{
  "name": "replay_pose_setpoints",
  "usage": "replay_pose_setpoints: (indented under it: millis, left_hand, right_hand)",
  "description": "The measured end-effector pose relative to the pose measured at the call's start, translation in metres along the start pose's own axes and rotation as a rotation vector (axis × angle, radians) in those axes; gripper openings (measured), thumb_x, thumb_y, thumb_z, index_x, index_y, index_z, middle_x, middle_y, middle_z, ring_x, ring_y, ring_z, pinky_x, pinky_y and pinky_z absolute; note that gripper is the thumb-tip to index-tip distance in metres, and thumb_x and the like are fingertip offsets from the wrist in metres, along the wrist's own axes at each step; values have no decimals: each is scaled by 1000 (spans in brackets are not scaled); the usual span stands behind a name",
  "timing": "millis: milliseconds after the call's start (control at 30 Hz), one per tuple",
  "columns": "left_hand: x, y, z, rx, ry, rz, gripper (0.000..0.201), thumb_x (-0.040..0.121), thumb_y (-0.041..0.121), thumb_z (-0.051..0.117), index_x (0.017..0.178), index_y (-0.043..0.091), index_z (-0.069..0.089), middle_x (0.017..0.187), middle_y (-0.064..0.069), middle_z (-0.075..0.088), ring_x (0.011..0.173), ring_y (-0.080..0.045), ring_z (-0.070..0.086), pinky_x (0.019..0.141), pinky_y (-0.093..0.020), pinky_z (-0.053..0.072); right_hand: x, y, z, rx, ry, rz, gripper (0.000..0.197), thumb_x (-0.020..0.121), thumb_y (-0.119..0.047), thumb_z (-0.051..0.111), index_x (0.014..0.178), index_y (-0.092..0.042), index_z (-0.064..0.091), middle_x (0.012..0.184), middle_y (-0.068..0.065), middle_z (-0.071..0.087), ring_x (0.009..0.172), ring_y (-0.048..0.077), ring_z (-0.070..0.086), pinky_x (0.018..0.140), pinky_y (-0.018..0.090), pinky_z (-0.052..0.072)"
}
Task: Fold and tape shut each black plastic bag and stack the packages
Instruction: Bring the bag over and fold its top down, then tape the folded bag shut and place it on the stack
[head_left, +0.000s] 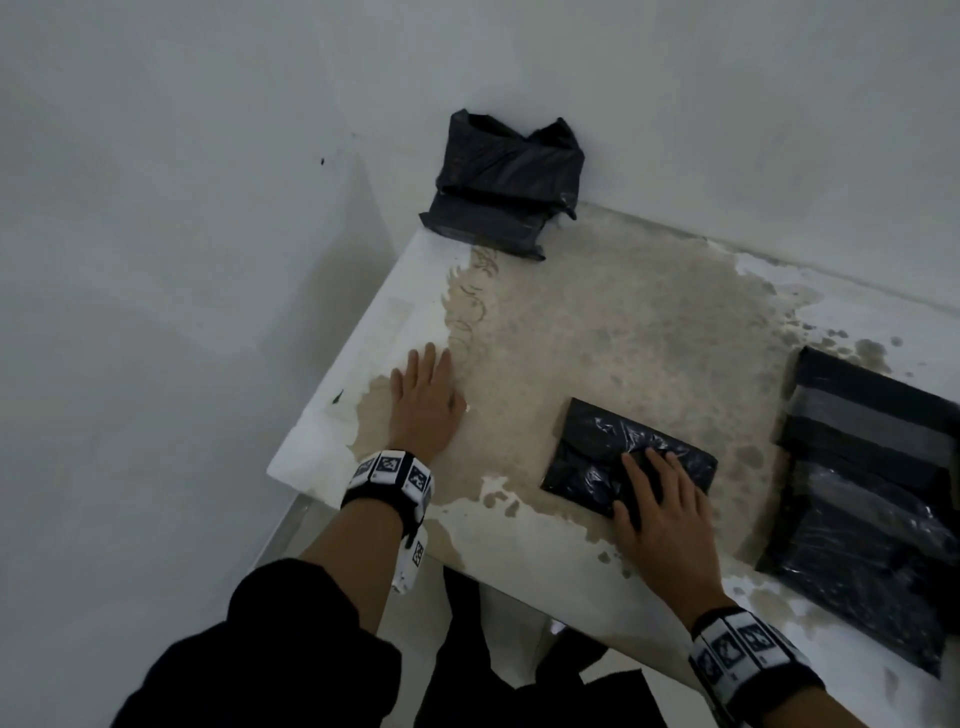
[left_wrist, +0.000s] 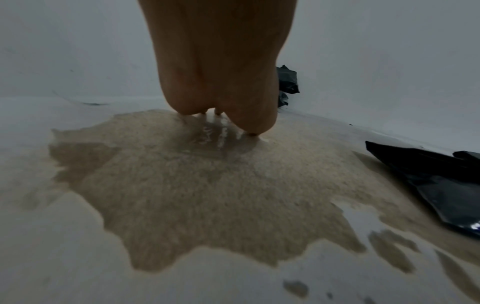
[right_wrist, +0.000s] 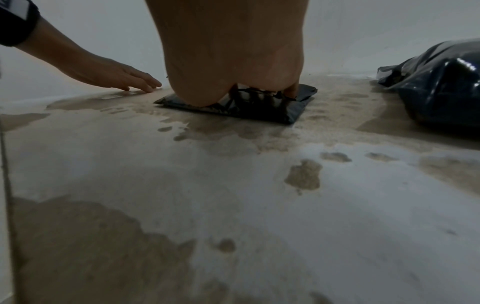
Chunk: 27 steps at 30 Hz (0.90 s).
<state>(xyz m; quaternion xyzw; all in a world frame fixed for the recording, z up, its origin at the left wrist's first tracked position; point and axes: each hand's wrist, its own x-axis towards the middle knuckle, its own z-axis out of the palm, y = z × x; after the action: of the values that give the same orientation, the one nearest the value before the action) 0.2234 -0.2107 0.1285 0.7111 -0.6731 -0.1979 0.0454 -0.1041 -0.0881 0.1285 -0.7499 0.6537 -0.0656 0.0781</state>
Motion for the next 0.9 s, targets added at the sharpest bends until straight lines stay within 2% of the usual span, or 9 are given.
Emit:
replay_pose_setpoints:
  millis: [133, 233, 367, 500, 567, 667, 767, 900]
  left_hand:
    - [-13, 6, 14, -38, 73, 57, 60, 105, 28, 39, 160, 13, 20, 168, -11, 9, 156, -29, 1, 125, -50, -2]
    - [-13, 6, 16, -90, 122, 71, 59, 102, 24, 45, 157, 12, 27, 165, -13, 21, 154, -31, 12, 125, -50, 6]
    - [3, 8, 0, -80, 195, 5, 58, 98, 24, 53, 153, 12, 36, 146, -14, 47, 135, -35, 40, 114, -48, 26]
    - [27, 5, -14, -67, 190, -69, 62, 97, 32, 58, 152, 13, 35, 132, -10, 56, 121, -36, 47, 103, -47, 31]
    - [35, 2, -16, -18, 186, -60, 49, 96, 35, 59, 142, 18, 50, 125, -7, 61, 116, -34, 50, 99, -45, 31]
    - [41, 2, -19, 51, 252, -24, 25, 96, 34, 59, 115, 20, 69, 109, -4, 65, 104, -31, 53, 92, -43, 32]
    - [44, 1, -21, -8, 315, -22, 19, 97, 31, 59, 98, 19, 74, 102, -5, 64, 97, -30, 56, 90, -43, 32]
    - [37, -3, -28, -189, 308, 29, 15, 96, 33, 62, 91, 21, 71, 98, 3, 64, 89, -21, 62, 86, -37, 32]
  right_hand:
    - [-1, -3, 2, 1, -3, 22, 61, 99, -45, 34, 150, -14, 47, 154, 16, 42, 147, 37, 33, 111, 57, 37]
    - [-1, -3, 2, 5, -5, 36, 61, 98, -45, 34, 150, -14, 46, 154, 16, 42, 147, 36, 33, 112, 57, 37]
    - [0, -2, 2, 3, -13, 27, 61, 99, -46, 34, 150, -14, 47, 153, 16, 43, 147, 36, 33, 111, 56, 37]
    - [1, -3, 0, 9, -8, 25, 60, 98, -45, 34, 148, -14, 49, 152, 15, 45, 146, 36, 35, 110, 56, 39]
    - [1, -4, -1, 6, -7, 27, 60, 98, -46, 35, 147, -14, 50, 151, 15, 45, 145, 35, 36, 109, 55, 39]
    - [1, -4, -2, -6, -10, 26, 60, 98, -46, 35, 147, -14, 50, 151, 15, 46, 144, 35, 36, 109, 55, 40]
    - [3, -4, -4, -12, -8, 26, 59, 97, -45, 36, 145, -14, 51, 150, 15, 47, 144, 36, 38, 109, 55, 41]
    - [5, -5, -7, -19, -6, 18, 58, 95, -44, 40, 145, -17, 52, 146, 17, 49, 139, 38, 40, 109, 56, 40]
